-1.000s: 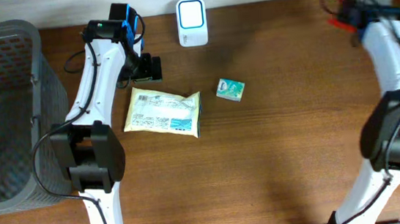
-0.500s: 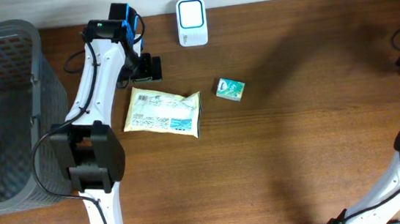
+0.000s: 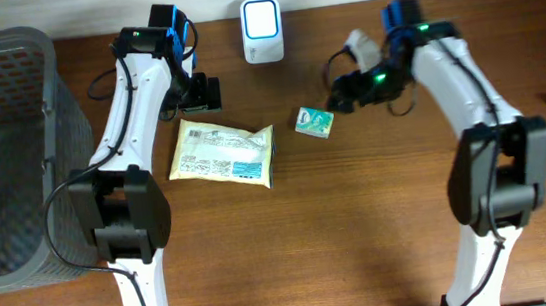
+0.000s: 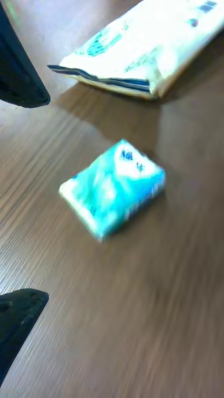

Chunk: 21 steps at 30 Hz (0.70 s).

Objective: Scan the item barcode
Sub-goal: 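Reach the right gripper to the green tissue pack and grasp it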

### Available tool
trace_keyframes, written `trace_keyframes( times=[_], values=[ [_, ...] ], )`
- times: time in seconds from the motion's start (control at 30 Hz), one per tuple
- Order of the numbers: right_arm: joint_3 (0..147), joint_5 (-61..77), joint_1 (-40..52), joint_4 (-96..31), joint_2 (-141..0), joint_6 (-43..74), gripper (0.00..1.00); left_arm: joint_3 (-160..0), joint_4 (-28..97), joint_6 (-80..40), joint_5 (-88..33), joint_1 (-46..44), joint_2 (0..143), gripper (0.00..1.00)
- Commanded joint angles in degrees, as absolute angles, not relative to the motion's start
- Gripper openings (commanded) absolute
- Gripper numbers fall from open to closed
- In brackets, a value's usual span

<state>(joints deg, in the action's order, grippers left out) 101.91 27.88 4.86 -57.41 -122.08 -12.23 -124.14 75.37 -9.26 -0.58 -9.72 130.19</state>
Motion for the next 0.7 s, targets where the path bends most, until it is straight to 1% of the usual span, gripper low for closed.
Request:
trace_keyframes(
  times=[0.0, 0.03, 0.07, 0.1, 0.13, 0.17, 0.23, 0.33, 0.4, 0.47, 0.5, 0.53, 0.67],
  values=[
    [101.7, 10.7, 13.5, -56.9, -122.4, -13.2, 0.93, -123.8, 75.3, -9.8, -0.2, -9.6, 130.4, 0.99],
    [101.7, 1.1, 17.5, -56.9, -122.4, -13.3, 0.93, -123.8, 75.3, -9.8, -0.2, -9.6, 130.4, 0.99],
    [101.7, -4.4, 19.9, -56.9, -122.4, -13.2, 0.93, -123.8, 75.3, -9.8, -0.2, -9.6, 130.4, 0.99],
    [101.7, -7.9, 21.4, -56.9, -122.4, -13.2, 0.93, -123.8, 75.3, -9.8, -0.2, -9.6, 130.4, 0.99],
    [101.5, -15.4, 25.1, -56.8, -122.6, -13.1, 0.93, -123.8, 75.3, -9.8, -0.2, -9.6, 130.4, 0.99],
    [101.5, -16.9, 26.6, -56.5, -122.7, -13.1, 0.92, -123.8, 75.3, -9.8, -0.2, -9.6, 130.4, 0.99],
    [101.4, -17.9, 28.4, -54.9, -123.8, -13.1, 0.83, -123.8, 75.3, -9.8, -0.2, -9.6, 130.4, 0.99],
    [101.4, -18.3, 28.4, -54.3, -126.0, -13.0, 0.71, -123.8, 75.3, -9.8, -0.2, -9.6, 130.4, 0.99],
    [101.4, -18.2, 28.6, -54.1, -127.6, -13.0, 0.62, -123.8, 75.3, -9.8, -0.2, -9.6, 130.4, 0.99],
    [101.4, -17.1, 28.5, -52.8, -128.6, -12.0, 0.57, -123.8, 75.3, -9.8, -0.2, -9.6, 130.4, 0.99],
    [101.4, -17.1, 28.5, -51.9, -128.9, -10.6, 0.5, -123.8, 75.3, -9.8, -0.2, -9.6, 130.4, 0.99],
    [101.4, -17.2, 28.5, -51.5, -129.2, -10.4, 0.48, -123.8, 75.3, -9.8, -0.2, -9.6, 130.4, 0.99],
    [101.4, -17.2, 28.5, -50.6, -131.1, -10.1, 0.48, -123.8, 75.3, -9.8, -0.2, -9.6, 130.4, 0.99]
  ],
)
